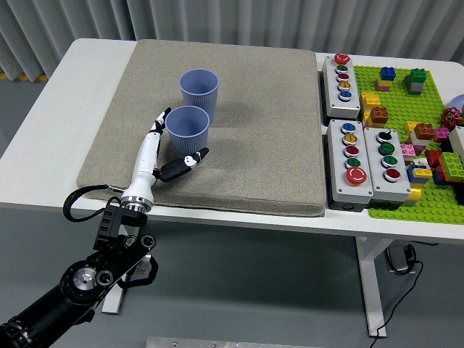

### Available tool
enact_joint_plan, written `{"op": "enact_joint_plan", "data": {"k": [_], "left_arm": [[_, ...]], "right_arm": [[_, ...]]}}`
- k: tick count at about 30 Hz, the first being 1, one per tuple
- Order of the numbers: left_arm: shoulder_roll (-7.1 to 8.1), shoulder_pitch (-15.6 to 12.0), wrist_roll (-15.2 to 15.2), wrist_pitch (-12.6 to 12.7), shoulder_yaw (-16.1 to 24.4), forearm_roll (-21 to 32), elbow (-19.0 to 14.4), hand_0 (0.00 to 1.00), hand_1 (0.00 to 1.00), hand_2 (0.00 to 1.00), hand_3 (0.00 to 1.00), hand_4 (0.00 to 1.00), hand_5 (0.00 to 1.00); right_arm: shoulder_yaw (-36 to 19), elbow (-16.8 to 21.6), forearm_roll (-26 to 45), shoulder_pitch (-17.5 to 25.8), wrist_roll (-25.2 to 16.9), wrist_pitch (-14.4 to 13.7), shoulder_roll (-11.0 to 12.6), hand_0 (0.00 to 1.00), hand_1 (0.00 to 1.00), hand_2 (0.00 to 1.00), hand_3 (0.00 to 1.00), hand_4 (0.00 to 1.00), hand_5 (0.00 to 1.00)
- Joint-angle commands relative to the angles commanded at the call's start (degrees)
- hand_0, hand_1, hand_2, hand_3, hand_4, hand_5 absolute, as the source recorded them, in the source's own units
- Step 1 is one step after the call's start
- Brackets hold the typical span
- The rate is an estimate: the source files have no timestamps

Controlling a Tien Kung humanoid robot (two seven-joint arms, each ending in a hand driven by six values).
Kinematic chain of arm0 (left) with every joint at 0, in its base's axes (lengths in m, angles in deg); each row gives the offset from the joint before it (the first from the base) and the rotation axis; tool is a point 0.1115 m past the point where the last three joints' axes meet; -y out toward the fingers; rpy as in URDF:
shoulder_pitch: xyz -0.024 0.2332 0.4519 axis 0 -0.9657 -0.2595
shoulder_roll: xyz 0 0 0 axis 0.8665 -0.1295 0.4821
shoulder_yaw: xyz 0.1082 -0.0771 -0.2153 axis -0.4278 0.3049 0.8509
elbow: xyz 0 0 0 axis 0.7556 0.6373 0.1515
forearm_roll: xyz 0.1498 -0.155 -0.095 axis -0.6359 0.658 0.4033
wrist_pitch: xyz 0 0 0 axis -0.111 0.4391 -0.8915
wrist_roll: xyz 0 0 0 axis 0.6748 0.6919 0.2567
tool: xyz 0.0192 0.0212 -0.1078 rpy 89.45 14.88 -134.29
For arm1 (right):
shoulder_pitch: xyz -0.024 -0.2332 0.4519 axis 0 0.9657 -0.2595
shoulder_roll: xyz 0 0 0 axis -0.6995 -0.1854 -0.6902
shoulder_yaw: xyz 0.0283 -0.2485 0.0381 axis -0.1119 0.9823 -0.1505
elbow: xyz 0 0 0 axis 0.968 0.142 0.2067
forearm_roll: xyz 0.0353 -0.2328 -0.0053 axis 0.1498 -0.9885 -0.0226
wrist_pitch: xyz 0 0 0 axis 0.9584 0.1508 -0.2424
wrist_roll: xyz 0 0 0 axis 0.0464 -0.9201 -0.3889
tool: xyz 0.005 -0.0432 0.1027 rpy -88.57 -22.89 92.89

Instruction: Pick cup pour cup place

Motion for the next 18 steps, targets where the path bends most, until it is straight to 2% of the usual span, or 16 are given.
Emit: {"op": "enact_joint_plan", "data": {"k": [18], "left_arm": [[-0.74, 1.2, -0.2, -0.3, -0.6, 0.3, 2.2, 0.904, 0.932, 0.998, 0.998, 0.986, 0.372]], "right_arm": [[0.0, 0.0, -0.1, -0.1, 0.1, 0.0, 0.0, 0.700, 0.706, 0.671, 0.635, 0.049, 0.304]]}}
